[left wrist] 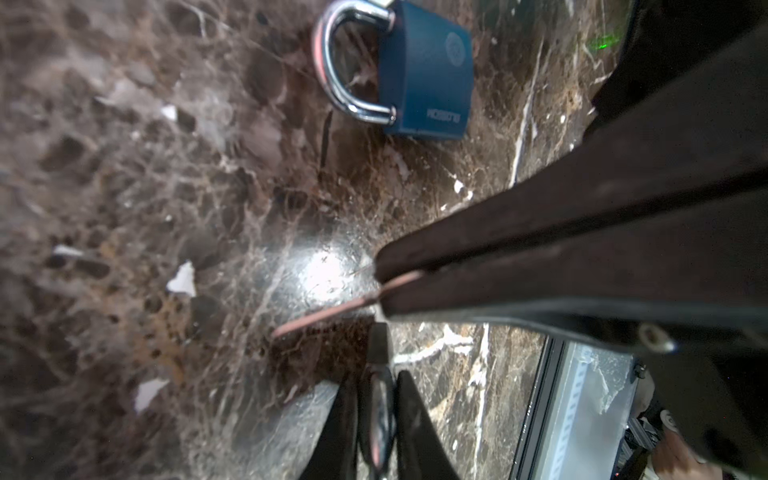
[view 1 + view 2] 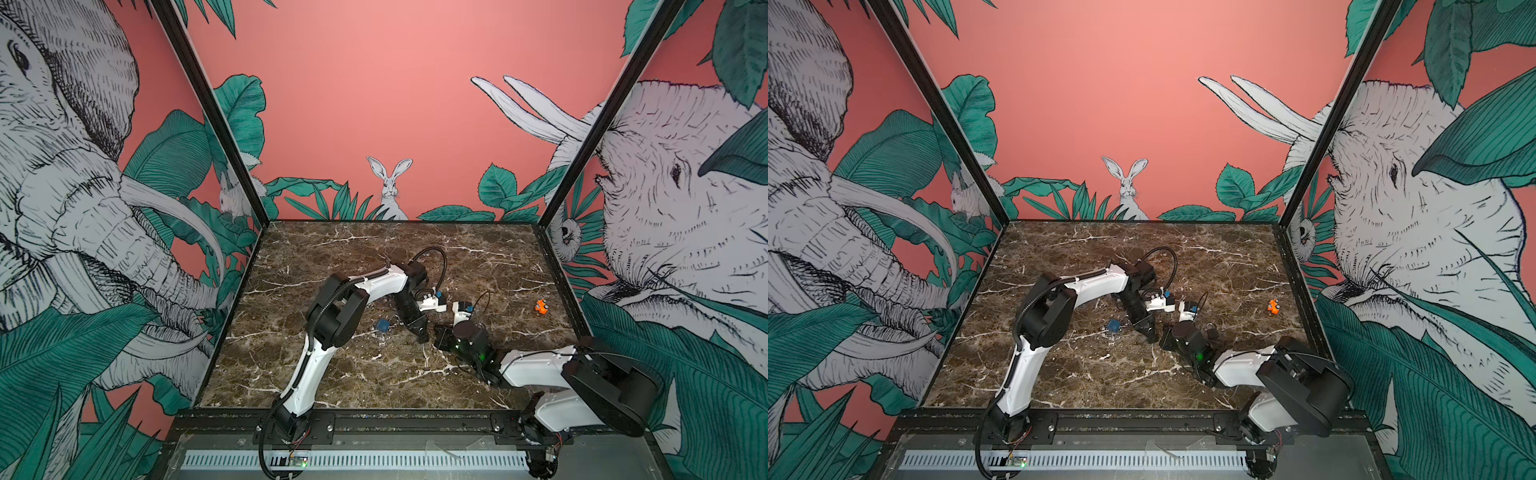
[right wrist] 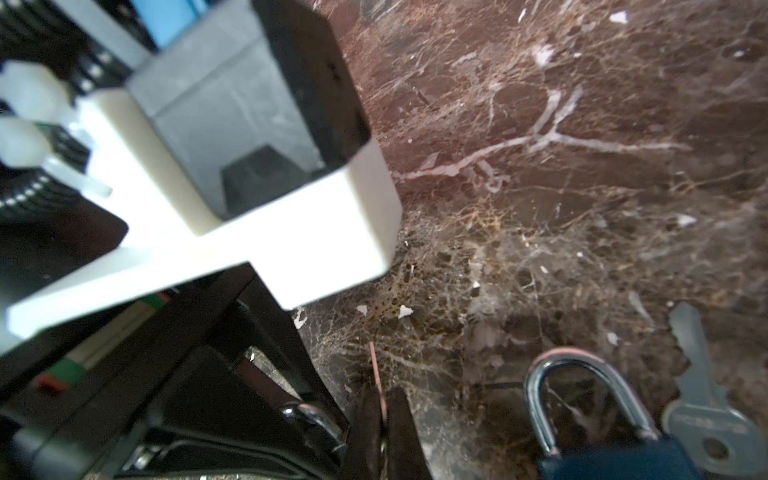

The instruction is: Lock with the key

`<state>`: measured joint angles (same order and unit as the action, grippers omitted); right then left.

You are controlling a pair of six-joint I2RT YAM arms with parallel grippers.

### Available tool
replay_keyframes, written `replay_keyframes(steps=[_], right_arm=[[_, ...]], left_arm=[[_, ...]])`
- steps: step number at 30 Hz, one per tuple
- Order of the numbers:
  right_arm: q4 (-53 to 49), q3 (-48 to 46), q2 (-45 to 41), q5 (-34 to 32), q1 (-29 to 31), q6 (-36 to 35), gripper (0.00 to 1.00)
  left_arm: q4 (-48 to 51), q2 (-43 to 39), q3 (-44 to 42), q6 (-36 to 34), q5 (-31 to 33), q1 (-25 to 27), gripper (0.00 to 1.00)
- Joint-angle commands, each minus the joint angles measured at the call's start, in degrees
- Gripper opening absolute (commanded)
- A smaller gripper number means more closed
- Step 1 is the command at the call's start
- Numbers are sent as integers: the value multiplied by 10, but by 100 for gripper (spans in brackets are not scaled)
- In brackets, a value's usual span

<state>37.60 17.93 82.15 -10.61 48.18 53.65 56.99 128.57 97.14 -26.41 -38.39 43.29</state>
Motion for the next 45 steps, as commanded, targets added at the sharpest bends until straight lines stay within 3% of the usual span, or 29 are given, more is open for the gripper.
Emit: replay_keyframes(steps=[1, 14, 17, 23, 26, 28, 31, 32, 33, 38, 45], right_arm=[[28, 10, 13, -30, 11, 16, 0], [37, 11, 63, -43, 23, 58, 1], [34, 11, 61, -42, 24, 59, 12], [23, 12, 48, -42, 24, 53, 32], [-12, 16, 15, -52, 24, 34, 39], [-49, 21, -22, -63, 24, 19, 40], [-107, 26, -91, -81, 24, -8, 40], [-131, 31, -116, -84, 24, -21, 40], [-163, 38, -139, -86, 24, -34, 40], [-269, 73, -210, -71, 24, -78, 40], [-326, 77, -253, -63, 25, -88, 40]], left_arm=[[-17, 6, 7, -6, 12, -11, 20], [-27, 25, 32, -11, 25, -14, 36], [-26, 26, 35, -12, 27, -14, 43], [-47, 11, 27, -4, 34, -17, 46], [-72, -6, 15, 9, 34, -24, 55], [-87, -19, 7, 19, 34, -28, 71], [-143, -54, -26, 59, 70, -50, 83], [-180, -72, -46, 86, 86, -56, 95], [-225, -91, -69, 117, 104, -62, 97], [-372, -160, -166, 214, 211, -79, 97], [-376, -263, -268, 317, 405, -81, 97]])
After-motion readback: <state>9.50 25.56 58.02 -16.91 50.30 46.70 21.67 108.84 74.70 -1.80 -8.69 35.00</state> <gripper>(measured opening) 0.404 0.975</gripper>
